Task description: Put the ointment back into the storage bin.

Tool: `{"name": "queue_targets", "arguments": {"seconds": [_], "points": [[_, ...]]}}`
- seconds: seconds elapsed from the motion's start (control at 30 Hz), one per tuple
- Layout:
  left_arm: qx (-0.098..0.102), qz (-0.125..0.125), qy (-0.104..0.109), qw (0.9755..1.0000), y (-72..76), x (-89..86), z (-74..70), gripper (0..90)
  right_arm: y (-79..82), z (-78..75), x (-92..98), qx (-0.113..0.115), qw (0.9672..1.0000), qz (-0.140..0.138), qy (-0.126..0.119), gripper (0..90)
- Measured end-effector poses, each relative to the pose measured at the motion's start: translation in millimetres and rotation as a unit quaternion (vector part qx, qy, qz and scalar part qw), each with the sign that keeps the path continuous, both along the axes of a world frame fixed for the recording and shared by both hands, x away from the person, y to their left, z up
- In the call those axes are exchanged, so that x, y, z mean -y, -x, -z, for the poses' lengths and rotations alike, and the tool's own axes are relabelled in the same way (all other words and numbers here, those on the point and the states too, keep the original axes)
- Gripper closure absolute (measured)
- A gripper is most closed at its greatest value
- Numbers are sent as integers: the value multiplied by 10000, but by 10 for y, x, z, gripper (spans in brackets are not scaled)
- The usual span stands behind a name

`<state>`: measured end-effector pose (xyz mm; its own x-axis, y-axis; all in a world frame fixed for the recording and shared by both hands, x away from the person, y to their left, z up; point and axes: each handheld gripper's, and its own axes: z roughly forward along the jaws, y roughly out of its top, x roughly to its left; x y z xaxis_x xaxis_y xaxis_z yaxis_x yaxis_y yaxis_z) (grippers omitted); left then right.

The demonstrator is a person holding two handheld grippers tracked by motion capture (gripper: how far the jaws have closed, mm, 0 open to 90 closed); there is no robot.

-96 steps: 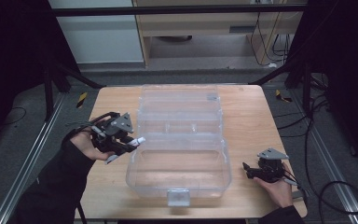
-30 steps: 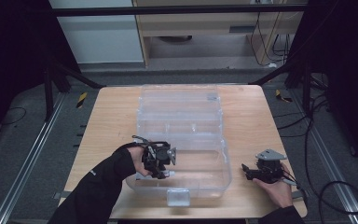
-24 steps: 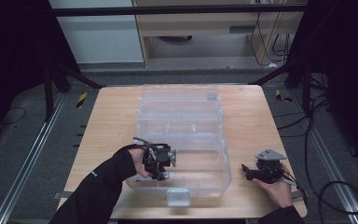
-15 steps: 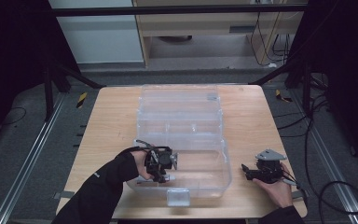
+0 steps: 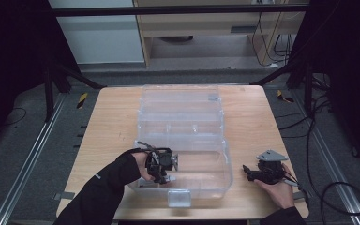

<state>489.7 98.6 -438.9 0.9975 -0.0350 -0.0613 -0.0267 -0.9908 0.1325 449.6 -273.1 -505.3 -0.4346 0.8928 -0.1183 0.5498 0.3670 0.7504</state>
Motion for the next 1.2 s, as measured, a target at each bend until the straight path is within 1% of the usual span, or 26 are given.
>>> {"name": "queue_targets", "arguments": {"seconds": [0.17, 0.23, 0.4, 0.43, 0.47, 0.5, 0.6, 0.63, 0.67, 0.7, 0.73, 0.77, 0.8, 0.83, 0.87, 0.9, 0.93, 0.97, 1.0, 1.03, 1.07, 1.1, 1.13, 1.17, 1.2], "points": [[11, -30, 15, 10000, -1, -8, -4, 692, 0, -2, 2, -7, 10000, 5, 1, 171], [21, -29, 78, 10000, -5, -23, -25, 692, 0, 0, 0, -7, 10000, 5, -6, 172], [62, -69, 143, 9999, 0, -69, -78, 680, 0, -3, 3, -4, 10000, 4, 8, 172], [107, -102, 215, 9997, 3, -91, -111, 677, 2, -4, 2, -9, 10000, 19, 3, 172], [107, -102, 215, 9997, 3, -91, -111, 670, 0, -3, 3, -3, 10000, 7, 5, 172], [164, -121, 338, 9992, 8, -118, -155, 664, 1, -3, 2, -11, 10000, 18, 4, 172], [300, -157, 535, 9980, 11, -167, -238, 639, 2, -4, 3, -13, 10000, 19, 10, 172], [326, -233, 611, 9973, 21, -189, -264, 625, 2, -4, 4, -10, 10000, 23, 9, 172], [326, -233, 611, 9973, 21, -189, -264, 618, 2, -4, 4, -10, 10000, 23, 9, 172], [398, -285, 708, 9963, 25, -219, -304, 618, 3, -6, 5, -9, 10000, 25, 8, 172], [437, -341, 773, 9955, 28, -239, -331, 592, 3, -6, 7, 6, 10000, 32, -5, 172], [519, -443, 911, 9935, 30, -279, -375, 592, 3, -6, 7, 6, 10000, 32, -5, 172], [550, -561, 1008, 9918, 32, -314, -413, 583, 6, -8, 6, 2, 10000, 42, -22, 172], [548, -891, 1302, 9860, 32, -381, -473, 557, 6, -9, 6, 9, 10000, 50, -32, 173], [548, -891, 1302, 9860, 32, -381, -473, 552, 6, -9, 6, 9, 10000, 50, -32, 173], [587, -998, 1478, 9822, 23, -425, -510, 552, 5, -9, 7, 5, 10000, 52, -35, 173], [645, -1169, 1690, 9765, 20, -479, -551, 545, 7, -11, 7, -9, 10000, 64, -28, 172], [724, -1369, 2003, 9674, 18, -554, -593, 517, 7, -11, 8, -26, 10000, 68, -38, 172], [743, -1461, 2129, 9632, 17, -594, -617, 514, 7, -10, 7, -39, 9999, 82, -58, 170], [743, -1461, 2129, 9632, 17, -594, -617, 514, 7, -10, 7, -39, 9999, 82, -58, 170], [761, -1553, 2269, 9584, 22, -629, -631, 514, 8, -10, 7, -58, 9999, 97, -70, 170], [782, -1633, 2379, 9543, 28, -665, -645, 512, 8, -11, 7, -56, 9999, 102, -67, 170], [831, -1742, 2532, 9480, 41, -707, -656, 506, 8, -12, 8, -54, 9999, 106, -70, 170], [870, -1811, 2616, 9440, 50, -742, -669, 503, 7, -13, 11, -49, 9999, 102, -70, 170], [883, -1956, 2774, 9365, 75, -793, -682, 502, 6, -13, 14, -49, 9999, 111, -75, 169]]}}
